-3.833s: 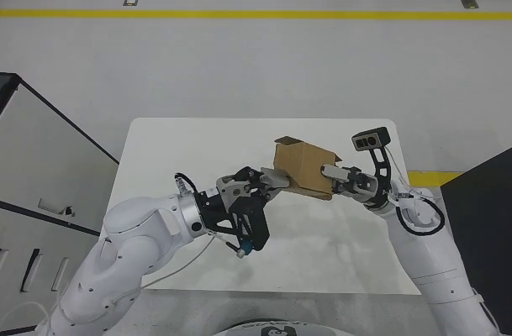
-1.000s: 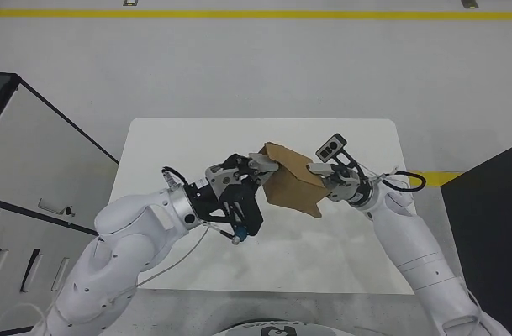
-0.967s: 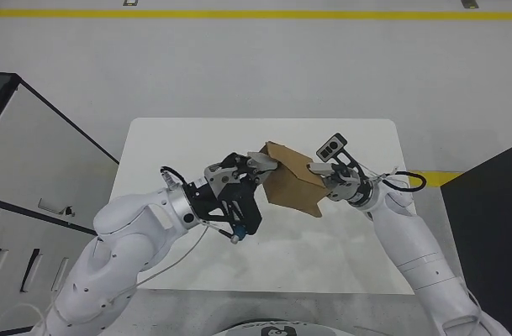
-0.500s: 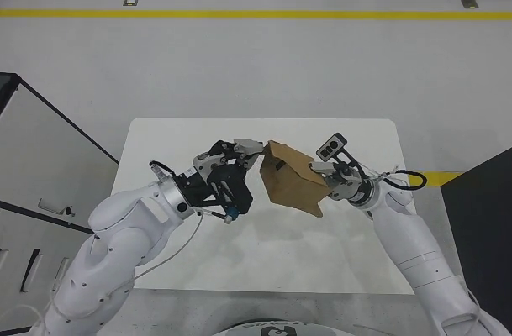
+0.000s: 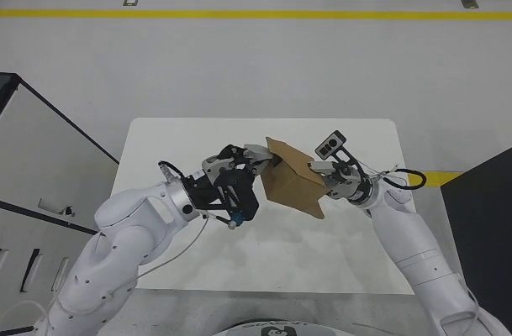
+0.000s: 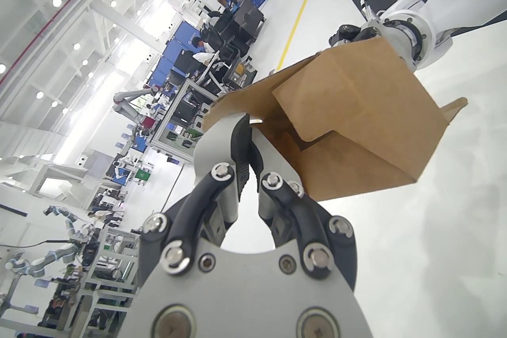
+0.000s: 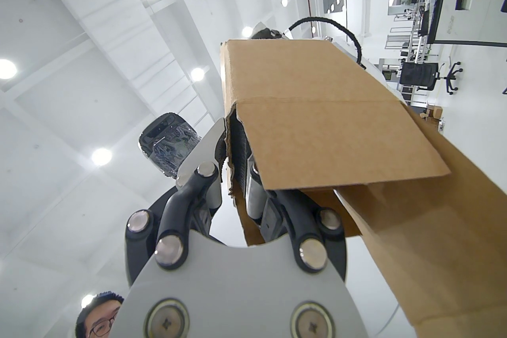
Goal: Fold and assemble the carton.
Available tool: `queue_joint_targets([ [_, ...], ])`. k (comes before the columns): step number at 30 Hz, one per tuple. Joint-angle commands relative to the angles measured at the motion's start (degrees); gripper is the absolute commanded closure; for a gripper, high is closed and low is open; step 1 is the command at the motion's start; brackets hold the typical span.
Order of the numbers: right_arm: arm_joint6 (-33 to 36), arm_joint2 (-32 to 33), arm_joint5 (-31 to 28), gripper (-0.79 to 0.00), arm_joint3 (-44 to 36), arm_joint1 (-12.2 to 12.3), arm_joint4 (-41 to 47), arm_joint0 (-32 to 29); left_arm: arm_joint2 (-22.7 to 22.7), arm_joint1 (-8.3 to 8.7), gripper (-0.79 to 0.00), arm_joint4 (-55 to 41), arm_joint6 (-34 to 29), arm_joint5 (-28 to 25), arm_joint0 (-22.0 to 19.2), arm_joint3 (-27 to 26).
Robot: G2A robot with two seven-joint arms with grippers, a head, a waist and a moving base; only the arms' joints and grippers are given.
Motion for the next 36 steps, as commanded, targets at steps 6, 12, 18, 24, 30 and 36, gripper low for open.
queue_joint_targets([
  [6, -0.06, -0.14, -0.25, 0.0, -0.08, -0.12, -0.21, -0.06, 0.38, 0.19, 0.0, 1.34, 1.52, -2.44, 0.53, -0.32],
  [12, -0.01, 0.02, -0.64, 0.0, 0.07, -0.19, -0.14, -0.2, 0.08, 0.18, 0.0, 1.35, 2.22, -1.9, 0.5, -0.19],
  [18, 0.16, 0.11, -0.7, 0.0, -0.06, -0.23, -0.35, -0.35, -2.34, 0.26, 0.0, 0.92, 1.74, 0.01, 1.21, 0.35],
  [24, 0.86, -0.13, -0.75, 0.0, -0.35, -0.28, -0.97, -0.23, -2.78, -0.01, 0.0, 2.09, -3.89, 4.18, 2.15, 0.48],
  [30, 1.78, -0.37, -0.49, 0.0, -0.56, -0.33, -1.39, 0.02, -0.98, -0.25, 0.0, 0.56, -3.26, 2.41, 1.21, 1.33],
  [36, 1.67, -0.24, -0.9, 0.0, -0.52, -0.4, -1.17, 0.08, -0.46, -0.24, 0.0, -0.62, 0.18, -0.4, 0.14, 2.15],
])
